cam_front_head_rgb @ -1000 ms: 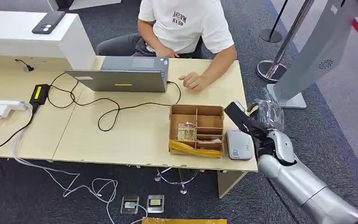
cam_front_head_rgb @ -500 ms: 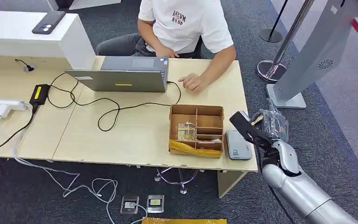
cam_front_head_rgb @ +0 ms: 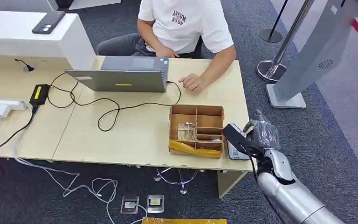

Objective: Pass the card to the sensor for recognition and then transmit it.

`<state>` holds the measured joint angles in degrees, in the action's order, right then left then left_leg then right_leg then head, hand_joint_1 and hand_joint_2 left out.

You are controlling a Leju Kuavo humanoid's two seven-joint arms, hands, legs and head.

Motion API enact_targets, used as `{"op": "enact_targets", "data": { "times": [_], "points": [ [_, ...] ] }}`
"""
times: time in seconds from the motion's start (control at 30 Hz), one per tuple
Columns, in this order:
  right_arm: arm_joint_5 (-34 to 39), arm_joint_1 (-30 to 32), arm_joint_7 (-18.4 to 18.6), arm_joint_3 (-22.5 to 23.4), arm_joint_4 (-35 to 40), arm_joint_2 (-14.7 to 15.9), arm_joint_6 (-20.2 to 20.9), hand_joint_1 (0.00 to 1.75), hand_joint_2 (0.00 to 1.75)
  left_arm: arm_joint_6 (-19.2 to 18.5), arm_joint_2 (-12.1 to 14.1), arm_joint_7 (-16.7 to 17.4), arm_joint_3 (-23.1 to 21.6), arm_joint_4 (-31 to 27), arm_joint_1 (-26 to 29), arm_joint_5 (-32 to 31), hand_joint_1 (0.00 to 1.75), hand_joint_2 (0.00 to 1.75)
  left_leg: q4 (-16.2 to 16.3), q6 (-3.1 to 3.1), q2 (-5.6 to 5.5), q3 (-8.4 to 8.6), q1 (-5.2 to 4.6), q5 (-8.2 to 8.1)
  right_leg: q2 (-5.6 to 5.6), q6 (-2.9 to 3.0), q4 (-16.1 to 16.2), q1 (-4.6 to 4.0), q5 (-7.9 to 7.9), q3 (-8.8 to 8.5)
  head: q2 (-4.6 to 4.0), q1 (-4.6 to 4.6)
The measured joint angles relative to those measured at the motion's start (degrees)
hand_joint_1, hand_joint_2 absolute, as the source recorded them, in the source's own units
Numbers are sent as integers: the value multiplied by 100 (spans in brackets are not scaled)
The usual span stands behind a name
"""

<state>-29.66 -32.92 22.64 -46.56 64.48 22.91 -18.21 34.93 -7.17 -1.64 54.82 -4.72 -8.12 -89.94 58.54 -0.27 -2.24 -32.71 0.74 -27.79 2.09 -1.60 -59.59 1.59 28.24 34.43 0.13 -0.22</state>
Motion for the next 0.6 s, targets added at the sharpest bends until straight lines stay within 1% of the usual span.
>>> {"op": "enact_targets", "data": {
  "times": [0.33,0.6],
  "points": [
    [96,91,-168,-31,-328,-255,-15,175,175,7,0,0,63,0,-1,0,0,175,0,0,0,0,0,0,0,0,0,0,0,0,-2,0],
    [162,103,-181,-31,-479,-332,-24,175,175,7,0,0,127,0,-2,0,0,175,0,0,0,0,0,0,0,0,0,0,0,0,0,0]
  ]
}}
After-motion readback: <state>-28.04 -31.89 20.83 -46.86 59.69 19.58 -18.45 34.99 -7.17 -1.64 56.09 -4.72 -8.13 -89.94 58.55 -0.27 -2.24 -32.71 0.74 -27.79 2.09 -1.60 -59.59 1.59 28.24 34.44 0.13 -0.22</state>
